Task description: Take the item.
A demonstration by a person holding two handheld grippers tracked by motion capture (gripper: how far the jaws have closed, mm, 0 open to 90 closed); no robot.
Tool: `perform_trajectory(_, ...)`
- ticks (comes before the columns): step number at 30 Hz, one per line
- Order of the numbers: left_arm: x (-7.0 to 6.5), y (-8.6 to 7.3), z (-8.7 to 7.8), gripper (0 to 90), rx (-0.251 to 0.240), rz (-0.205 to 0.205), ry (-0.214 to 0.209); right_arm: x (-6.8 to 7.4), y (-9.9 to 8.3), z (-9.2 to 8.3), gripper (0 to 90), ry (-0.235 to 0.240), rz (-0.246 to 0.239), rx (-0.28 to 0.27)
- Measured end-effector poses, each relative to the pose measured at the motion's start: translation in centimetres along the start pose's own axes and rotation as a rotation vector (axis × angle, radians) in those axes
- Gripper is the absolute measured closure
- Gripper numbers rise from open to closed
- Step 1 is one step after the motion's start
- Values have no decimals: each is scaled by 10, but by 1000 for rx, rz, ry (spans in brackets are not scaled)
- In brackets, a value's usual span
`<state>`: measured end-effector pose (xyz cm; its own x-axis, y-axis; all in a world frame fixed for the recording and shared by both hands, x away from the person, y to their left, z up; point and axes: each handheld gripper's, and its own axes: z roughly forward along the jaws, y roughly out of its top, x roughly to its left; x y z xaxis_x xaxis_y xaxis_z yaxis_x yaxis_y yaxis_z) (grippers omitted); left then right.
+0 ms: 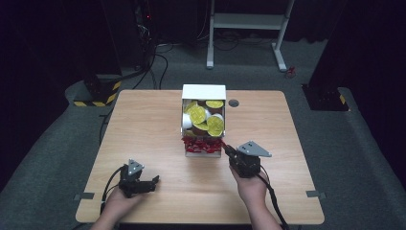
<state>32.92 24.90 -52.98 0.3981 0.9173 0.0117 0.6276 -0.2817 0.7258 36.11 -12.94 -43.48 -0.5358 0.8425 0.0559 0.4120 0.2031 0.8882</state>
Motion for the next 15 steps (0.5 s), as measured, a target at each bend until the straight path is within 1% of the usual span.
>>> perform_trajectory(14,0,0,0,95,0,0,0,-2,-6,-14,870,-4,8,-20)
perform_trajectory(15,0,0,0,95,0,0,0,-2,-7,-14,870,-2,16,-22)
